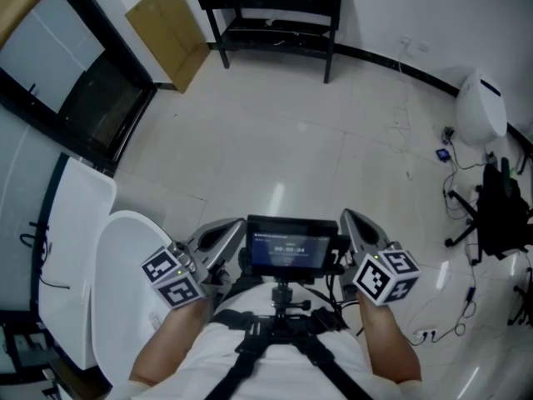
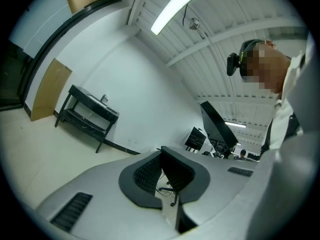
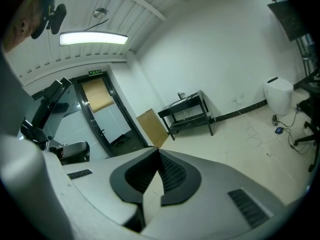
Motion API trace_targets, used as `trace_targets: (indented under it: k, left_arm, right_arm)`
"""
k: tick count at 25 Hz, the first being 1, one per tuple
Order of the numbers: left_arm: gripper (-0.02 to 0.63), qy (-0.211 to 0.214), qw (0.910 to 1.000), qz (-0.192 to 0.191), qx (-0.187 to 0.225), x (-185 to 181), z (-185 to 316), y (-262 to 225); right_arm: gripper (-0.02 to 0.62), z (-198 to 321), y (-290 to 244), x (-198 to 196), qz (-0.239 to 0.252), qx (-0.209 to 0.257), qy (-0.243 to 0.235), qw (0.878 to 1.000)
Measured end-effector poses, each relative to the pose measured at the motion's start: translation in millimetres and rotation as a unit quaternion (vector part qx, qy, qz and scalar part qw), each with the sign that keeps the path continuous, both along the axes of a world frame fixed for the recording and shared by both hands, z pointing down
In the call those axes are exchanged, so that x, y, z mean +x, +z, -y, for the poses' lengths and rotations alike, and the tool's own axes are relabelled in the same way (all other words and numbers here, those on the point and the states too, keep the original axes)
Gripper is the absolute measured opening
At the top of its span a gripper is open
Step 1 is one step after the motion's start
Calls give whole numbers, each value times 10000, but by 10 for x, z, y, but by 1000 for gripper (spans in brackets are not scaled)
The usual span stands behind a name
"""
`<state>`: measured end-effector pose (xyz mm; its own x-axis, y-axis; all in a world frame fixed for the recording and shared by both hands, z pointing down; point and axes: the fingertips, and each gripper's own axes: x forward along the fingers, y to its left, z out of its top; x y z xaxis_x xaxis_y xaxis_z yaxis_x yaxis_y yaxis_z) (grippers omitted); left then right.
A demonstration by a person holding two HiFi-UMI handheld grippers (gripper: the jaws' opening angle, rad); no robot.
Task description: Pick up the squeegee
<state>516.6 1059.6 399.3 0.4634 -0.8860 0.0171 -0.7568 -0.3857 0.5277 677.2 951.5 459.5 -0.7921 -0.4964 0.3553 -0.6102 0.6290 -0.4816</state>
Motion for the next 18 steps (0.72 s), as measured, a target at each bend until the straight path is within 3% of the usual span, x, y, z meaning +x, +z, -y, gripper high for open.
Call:
trace_targets:
  k: [7, 18]
  left_arm:
    - [-3, -106, 9983, 384, 424, -220, 263, -401]
    - [-3, -96, 9976, 502, 477, -245, 385, -452]
  right_arm:
    - [-6, 217, -373, -23, -116, 484, -5, 9988]
    - [-6, 324, -369, -37, -84, 479, -31, 9988]
